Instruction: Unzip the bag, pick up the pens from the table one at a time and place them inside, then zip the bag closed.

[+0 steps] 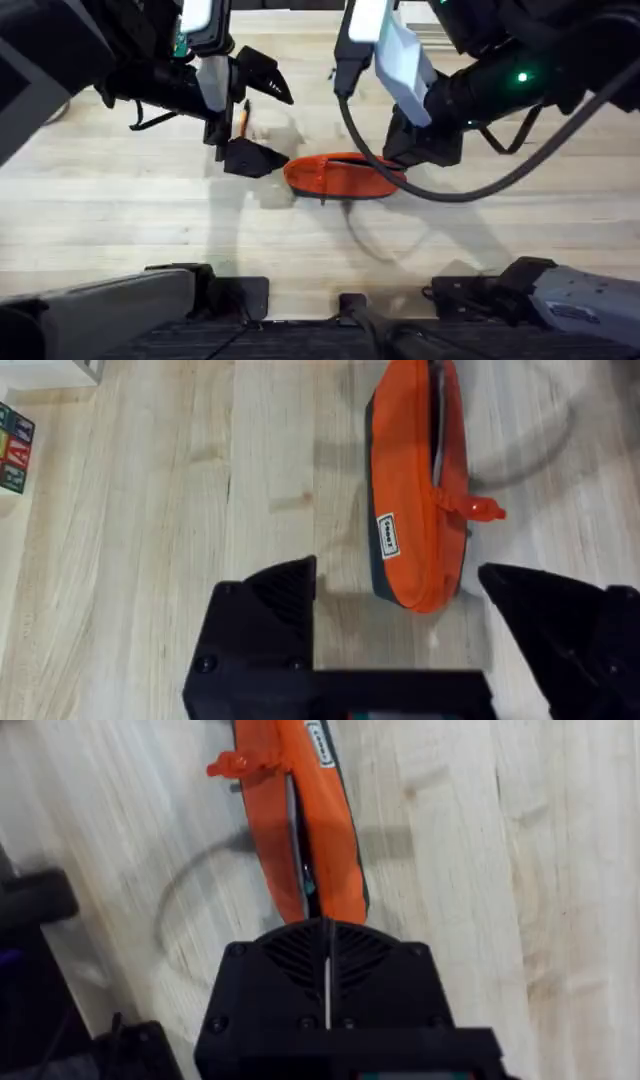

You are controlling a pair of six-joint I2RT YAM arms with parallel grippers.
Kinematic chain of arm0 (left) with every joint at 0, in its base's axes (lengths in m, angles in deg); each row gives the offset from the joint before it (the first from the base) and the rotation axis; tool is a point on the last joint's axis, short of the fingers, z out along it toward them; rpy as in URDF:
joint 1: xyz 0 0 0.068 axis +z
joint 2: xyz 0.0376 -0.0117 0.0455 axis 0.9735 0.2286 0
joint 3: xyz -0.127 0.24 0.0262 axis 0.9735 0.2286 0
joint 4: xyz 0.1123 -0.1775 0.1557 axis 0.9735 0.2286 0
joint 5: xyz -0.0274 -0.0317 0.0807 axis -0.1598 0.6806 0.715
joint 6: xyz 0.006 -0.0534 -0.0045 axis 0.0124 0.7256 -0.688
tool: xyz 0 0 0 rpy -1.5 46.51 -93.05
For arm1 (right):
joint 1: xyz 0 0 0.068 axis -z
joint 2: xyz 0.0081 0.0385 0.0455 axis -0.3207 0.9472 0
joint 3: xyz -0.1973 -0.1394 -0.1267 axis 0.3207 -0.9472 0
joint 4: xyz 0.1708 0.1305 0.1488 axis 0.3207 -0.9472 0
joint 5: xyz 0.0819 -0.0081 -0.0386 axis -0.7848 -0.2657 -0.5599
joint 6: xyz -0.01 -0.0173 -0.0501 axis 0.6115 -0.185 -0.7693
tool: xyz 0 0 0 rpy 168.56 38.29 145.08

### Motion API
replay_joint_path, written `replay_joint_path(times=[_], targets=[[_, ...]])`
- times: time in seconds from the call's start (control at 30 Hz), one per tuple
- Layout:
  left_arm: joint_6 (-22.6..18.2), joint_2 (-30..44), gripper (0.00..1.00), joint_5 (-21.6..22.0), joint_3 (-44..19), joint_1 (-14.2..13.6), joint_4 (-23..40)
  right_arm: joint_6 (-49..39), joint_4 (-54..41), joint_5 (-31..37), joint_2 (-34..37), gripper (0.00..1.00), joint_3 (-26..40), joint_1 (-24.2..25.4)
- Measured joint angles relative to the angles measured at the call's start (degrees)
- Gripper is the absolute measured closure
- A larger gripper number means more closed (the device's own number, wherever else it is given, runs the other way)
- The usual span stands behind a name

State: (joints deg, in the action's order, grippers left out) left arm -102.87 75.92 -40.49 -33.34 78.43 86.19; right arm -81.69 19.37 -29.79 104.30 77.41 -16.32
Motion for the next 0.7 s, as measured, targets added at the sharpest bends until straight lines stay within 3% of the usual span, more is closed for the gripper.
replay_joint_path(times=[0.53, 0.7], targets=[[0.00, 0.00, 0.006, 0.00, 0.00, 0.00, 0.00, -7.90, -1.35, -2.38, 0.15, 0.972, 0.00, 0.00], [0.01, 0.00, 0.006, 0.00, 0.00, 0.00, -0.02, -8.18, -1.45, -2.70, 3.01, 0.970, 0.00, 0.00]])
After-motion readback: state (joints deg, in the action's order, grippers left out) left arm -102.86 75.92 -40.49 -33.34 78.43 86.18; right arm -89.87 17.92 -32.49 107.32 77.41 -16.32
